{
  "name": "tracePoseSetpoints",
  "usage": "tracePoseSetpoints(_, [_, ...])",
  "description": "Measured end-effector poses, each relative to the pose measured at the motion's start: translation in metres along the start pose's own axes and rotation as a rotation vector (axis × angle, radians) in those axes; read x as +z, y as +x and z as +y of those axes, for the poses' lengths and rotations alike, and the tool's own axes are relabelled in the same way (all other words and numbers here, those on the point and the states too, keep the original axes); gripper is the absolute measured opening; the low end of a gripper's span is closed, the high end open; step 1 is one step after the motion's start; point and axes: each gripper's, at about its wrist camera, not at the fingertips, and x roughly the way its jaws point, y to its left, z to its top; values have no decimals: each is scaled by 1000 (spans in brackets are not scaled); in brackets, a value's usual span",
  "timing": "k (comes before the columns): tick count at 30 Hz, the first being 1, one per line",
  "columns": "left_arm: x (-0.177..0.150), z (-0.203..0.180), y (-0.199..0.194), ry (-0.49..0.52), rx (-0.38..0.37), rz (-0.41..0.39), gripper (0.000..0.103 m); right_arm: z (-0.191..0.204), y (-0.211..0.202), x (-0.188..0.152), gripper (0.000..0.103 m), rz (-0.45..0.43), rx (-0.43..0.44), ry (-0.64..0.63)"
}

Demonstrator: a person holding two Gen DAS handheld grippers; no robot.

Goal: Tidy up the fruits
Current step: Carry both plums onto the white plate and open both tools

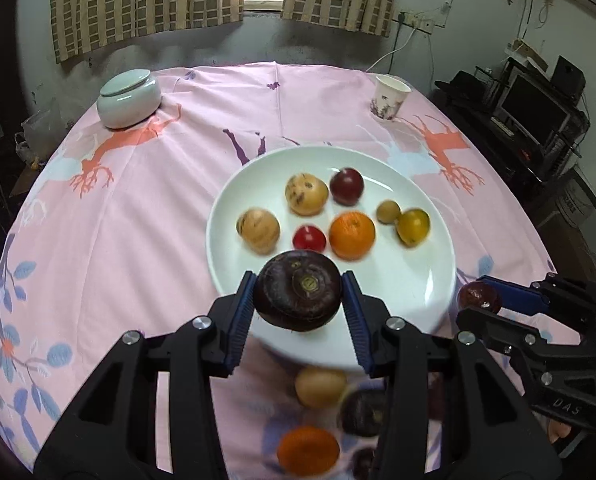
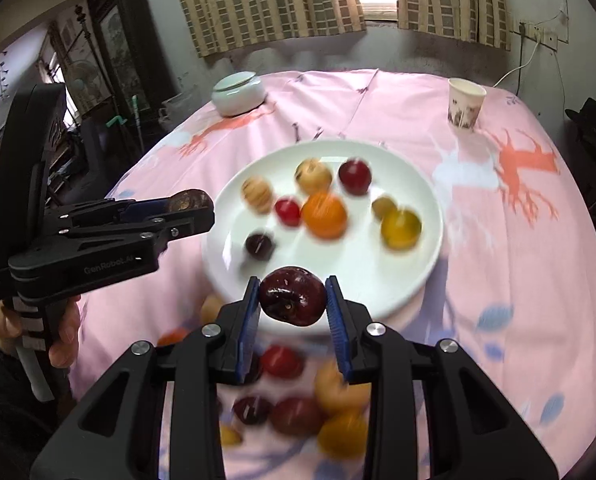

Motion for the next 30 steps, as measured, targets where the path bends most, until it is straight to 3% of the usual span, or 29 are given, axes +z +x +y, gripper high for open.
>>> tracePoseSetpoints(4, [39, 1, 36, 1, 55, -1, 44, -19, 43, 41, 33, 12, -47, 28])
tracePoseSetpoints(8, [53, 5, 60, -24, 49, 33, 44, -41, 75, 63, 33, 51, -22, 83])
tracePoseSetpoints(22, [60, 10, 87, -20, 57, 72, 44, -44, 105, 72, 33, 93, -34, 37])
tracePoseSetpoints(23, [60, 10, 88, -26, 63, 81, 47, -42, 106, 73, 33, 95, -48, 23])
tracePoseSetpoints(24, [61, 12, 88, -38, 72, 83, 64, -40, 107, 73, 33, 95, -65, 14])
tracePoseSetpoints(26, [60, 15, 81, -60, 92, 53, 84, -39, 107, 72, 34, 93, -108, 0])
tracePoseSetpoints(30, [57, 19, 56, -69, 86, 4, 87, -43, 91, 66, 34, 69, -103, 21])
